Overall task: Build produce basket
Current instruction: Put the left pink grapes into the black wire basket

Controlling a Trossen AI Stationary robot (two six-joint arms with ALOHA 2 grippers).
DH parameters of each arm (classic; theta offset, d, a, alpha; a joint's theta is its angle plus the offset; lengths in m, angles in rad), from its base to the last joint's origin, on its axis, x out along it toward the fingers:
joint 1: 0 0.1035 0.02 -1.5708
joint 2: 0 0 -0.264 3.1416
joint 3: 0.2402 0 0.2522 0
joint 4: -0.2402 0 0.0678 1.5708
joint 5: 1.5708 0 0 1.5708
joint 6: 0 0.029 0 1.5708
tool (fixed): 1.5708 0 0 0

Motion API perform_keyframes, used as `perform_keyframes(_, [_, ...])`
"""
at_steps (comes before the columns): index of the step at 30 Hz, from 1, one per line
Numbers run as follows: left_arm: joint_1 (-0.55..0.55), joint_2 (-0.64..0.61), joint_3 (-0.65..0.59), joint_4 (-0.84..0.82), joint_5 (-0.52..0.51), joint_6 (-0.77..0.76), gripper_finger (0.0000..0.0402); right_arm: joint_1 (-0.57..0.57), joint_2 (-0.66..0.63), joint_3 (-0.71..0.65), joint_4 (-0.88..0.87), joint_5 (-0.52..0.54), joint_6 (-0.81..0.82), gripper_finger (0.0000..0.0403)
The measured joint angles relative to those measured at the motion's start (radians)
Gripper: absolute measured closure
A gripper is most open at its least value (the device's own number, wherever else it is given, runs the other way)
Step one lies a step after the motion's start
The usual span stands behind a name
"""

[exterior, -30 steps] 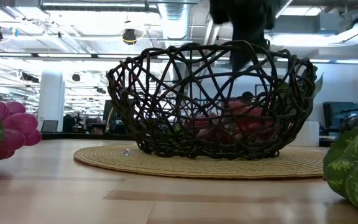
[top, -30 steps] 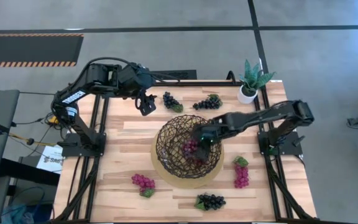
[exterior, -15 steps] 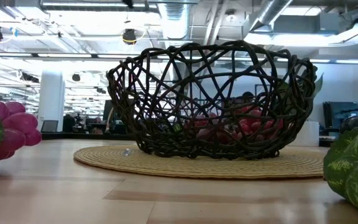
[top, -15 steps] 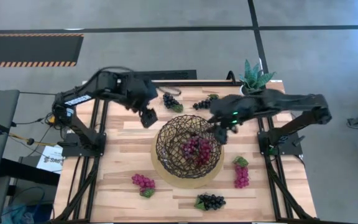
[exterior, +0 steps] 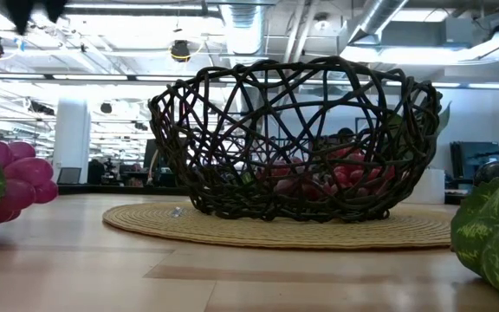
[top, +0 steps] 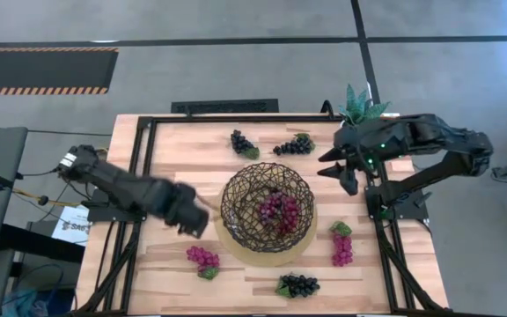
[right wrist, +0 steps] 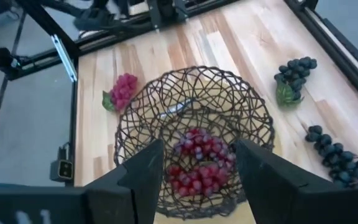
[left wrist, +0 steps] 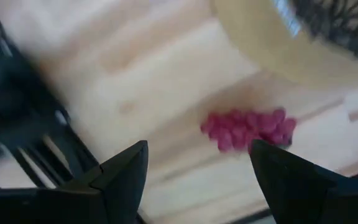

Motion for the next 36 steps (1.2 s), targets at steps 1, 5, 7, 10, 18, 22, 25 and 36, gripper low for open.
perform_keyframes(1, [-0.028,0.007,-0.017,0.062,0.006,-0.045,0.0134,-0.002,0.000,0.000,-0.001,0.000,-0.007,0.0184])
perform_keyframes(5, [-0.117,0.022,-0.077,0.318,-0.004,-0.186,0.0134,-0.006,0.002,0.000,-0.004,0.000,-0.028,0.0186])
perform_keyframes(7, [-0.152,0.034,-0.110,0.412,-0.010,-0.233,0.0134,-0.007,0.002,0.000,-0.004,0.000,-0.037,0.0186])
perform_keyframes(10, [-0.183,0.081,-0.137,0.430,0.003,-0.283,0.0134,-0.007,0.013,0.000,-0.004,0.000,-0.039,0.0184])
perform_keyframes(18, [-0.187,0.216,-0.168,0.456,0.021,-0.238,0.0134,-0.007,0.035,0.000,-0.002,0.000,-0.060,0.0188])
perform_keyframes(22, [-0.174,0.275,-0.168,0.462,0.034,-0.179,0.0134,-0.007,0.035,0.000,-0.001,-0.001,-0.061,0.0188])
perform_keyframes(25, [-0.164,0.312,-0.168,0.481,0.051,-0.140,0.0134,-0.007,0.035,0.000,-0.002,-0.001,-0.054,0.0188])
perform_keyframes(36, [-0.159,0.337,-0.167,0.464,-0.004,-0.128,0.0327,-0.007,0.033,0.000,-0.001,-0.003,-0.054,0.0192])
